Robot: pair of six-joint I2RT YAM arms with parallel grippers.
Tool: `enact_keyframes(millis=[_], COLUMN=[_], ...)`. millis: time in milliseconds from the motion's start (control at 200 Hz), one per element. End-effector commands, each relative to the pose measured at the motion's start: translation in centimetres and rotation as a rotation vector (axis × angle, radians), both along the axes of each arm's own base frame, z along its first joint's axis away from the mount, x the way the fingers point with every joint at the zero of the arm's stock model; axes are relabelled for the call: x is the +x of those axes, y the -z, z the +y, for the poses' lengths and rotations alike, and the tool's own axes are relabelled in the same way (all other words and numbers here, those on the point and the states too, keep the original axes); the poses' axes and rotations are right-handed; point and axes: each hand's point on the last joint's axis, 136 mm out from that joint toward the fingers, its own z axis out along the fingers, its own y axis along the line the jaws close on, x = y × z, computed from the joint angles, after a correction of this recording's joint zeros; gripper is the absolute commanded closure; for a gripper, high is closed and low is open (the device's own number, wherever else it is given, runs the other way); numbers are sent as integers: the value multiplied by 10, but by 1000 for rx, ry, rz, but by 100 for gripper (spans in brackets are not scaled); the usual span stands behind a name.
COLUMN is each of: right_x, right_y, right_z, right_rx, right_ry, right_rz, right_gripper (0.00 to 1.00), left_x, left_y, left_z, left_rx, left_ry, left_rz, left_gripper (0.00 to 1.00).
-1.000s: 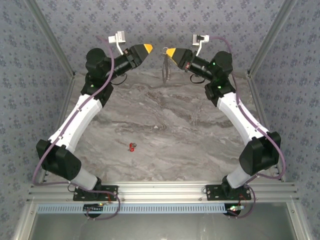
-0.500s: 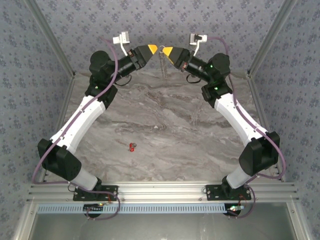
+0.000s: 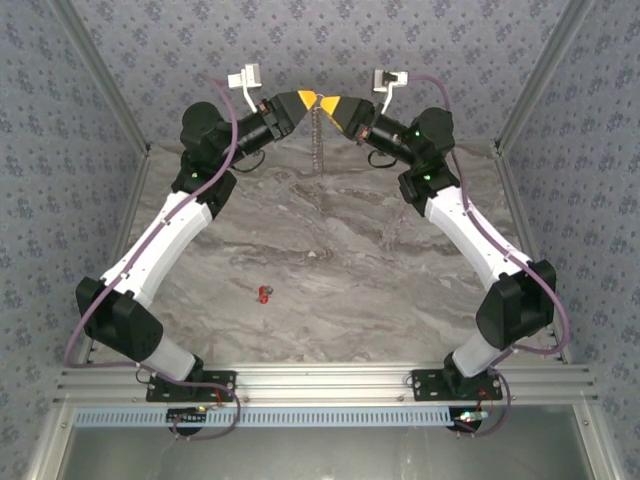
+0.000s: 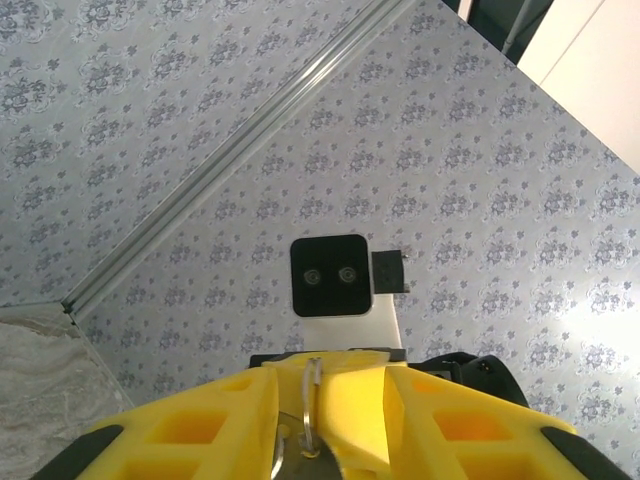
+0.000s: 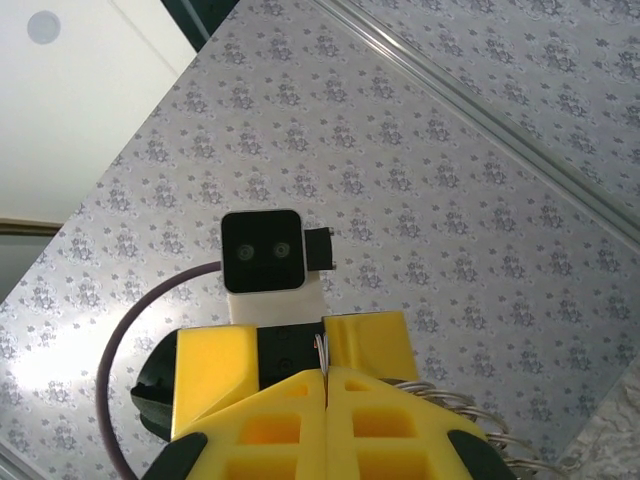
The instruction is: Put the keys on the keyring
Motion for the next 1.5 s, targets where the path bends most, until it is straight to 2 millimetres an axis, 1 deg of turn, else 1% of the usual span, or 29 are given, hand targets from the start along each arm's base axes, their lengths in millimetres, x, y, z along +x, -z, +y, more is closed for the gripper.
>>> enact_keyframes(millis=[0,120,525,635,714,819,904,1144,1434,1494], right_x=[-6,-5,4,6,8,7,7,3,1,1], right_y=[-22,-23,-20,-19,-18,-19,-18,-17,-19,-19], right_z=[0,0,-5,-9,-10,-9,-9,-4,-1,0], right_rx=[42,43,50,61,65,66,68,62,62,62], right_ry=[-8,-8,13,22,24,20,19,-5,-10,-12], right_rz=[-60,-58,-41,-34,-31,-31,-30,-31,-33,-32], right_gripper=[100,100,100,100,100,100,100,100,100,100], left_x=[-5,-5,-2,-1,0,1,1,2,2,1], left_y=[-12,-10,0,3,5,6,6,4,3,2], left_z=[-2,-3,-2,-1,-1,0,0,0,-1,-1], left_rx=[-17,-15,-6,0,5,7,5,3,-3,-2], left_ry=[14,15,-3,-15,-22,-26,-27,-28,-24,-19], left_rz=[-62,-59,-37,-31,-28,-27,-29,-33,-37,-39], left_gripper=[70,73,73,69,69,70,73,70,71,72])
